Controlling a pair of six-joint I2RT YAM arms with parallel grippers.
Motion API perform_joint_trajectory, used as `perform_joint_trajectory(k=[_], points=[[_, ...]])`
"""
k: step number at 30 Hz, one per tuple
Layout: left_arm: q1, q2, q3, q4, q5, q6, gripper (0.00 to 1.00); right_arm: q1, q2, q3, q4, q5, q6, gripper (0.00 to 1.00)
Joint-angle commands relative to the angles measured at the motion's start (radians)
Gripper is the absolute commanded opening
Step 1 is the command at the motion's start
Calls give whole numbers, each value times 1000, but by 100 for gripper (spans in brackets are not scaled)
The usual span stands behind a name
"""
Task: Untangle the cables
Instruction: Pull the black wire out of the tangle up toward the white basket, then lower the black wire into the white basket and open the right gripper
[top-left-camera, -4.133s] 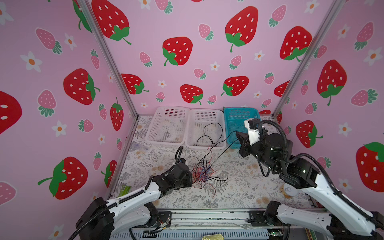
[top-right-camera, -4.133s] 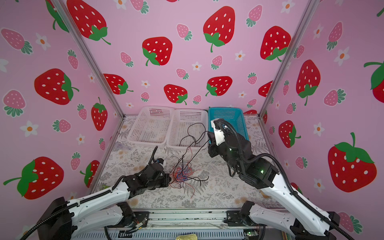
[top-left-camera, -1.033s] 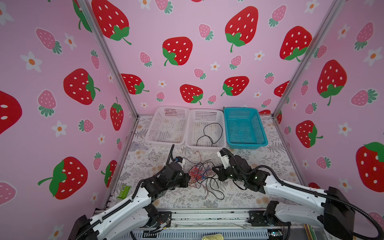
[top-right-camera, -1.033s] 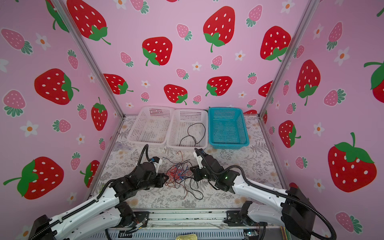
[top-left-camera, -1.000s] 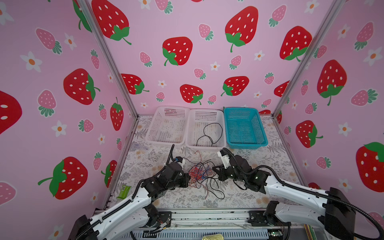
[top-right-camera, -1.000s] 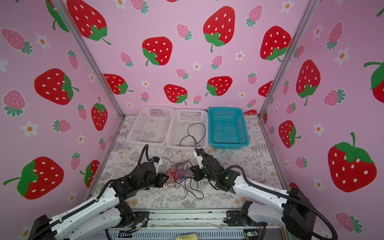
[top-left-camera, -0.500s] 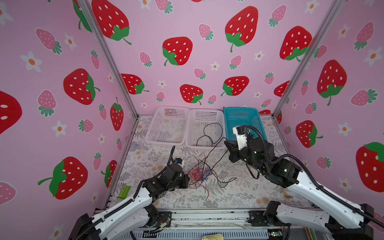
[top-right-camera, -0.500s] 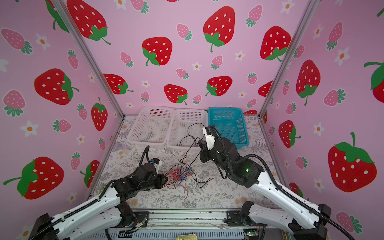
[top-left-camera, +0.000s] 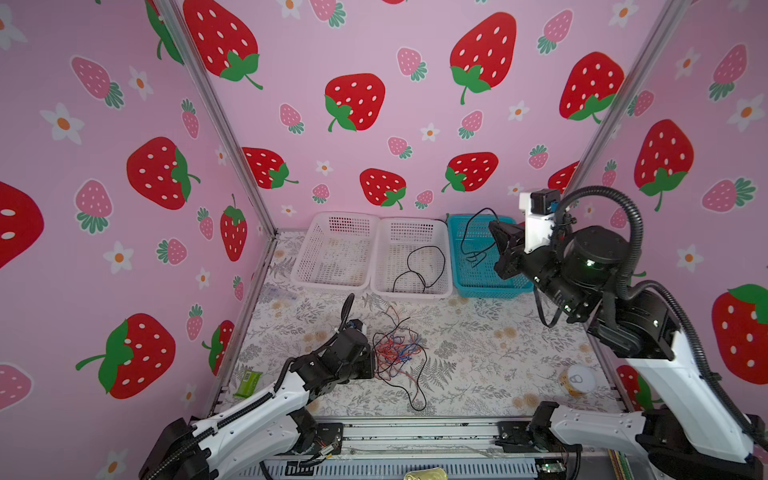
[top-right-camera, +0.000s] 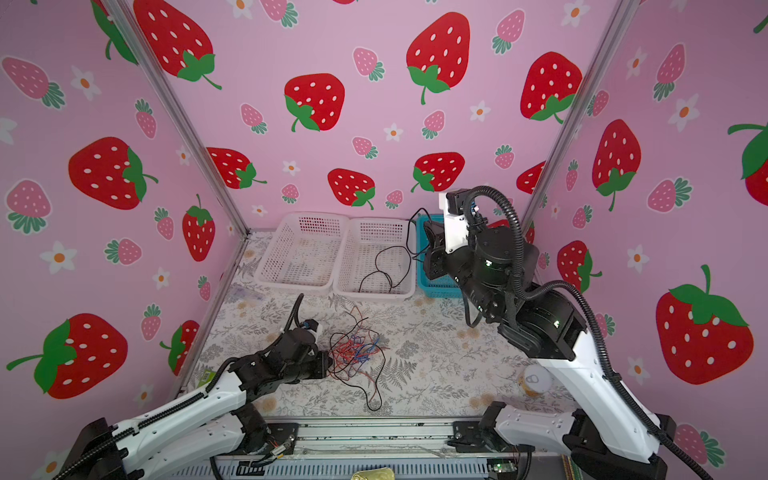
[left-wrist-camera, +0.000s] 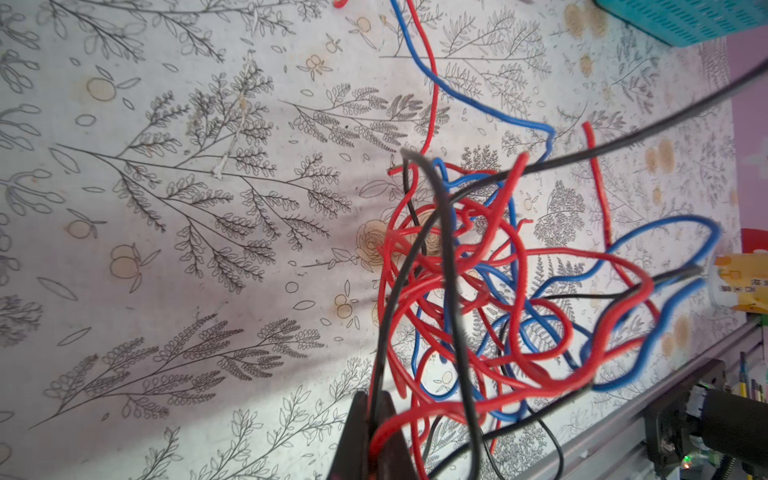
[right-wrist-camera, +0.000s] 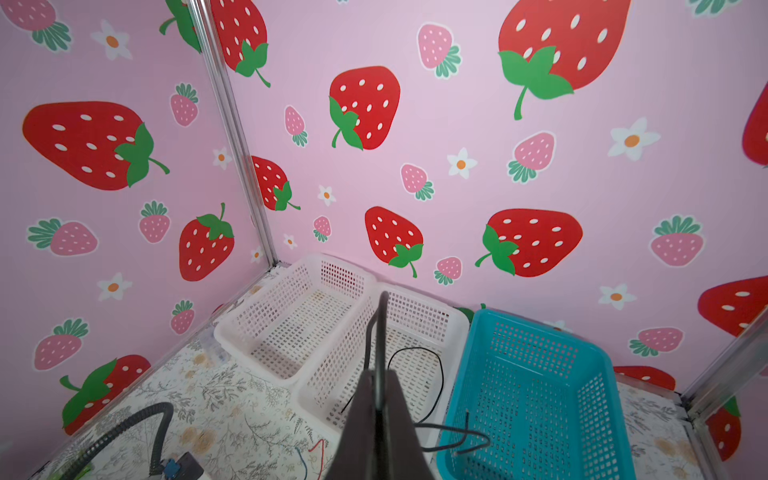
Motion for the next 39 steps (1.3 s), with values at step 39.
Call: perform_joint_trajectory(k=[39], points=[[3,-43,11,66,4,-36,0,-336,691,38,221,-464,27,34]])
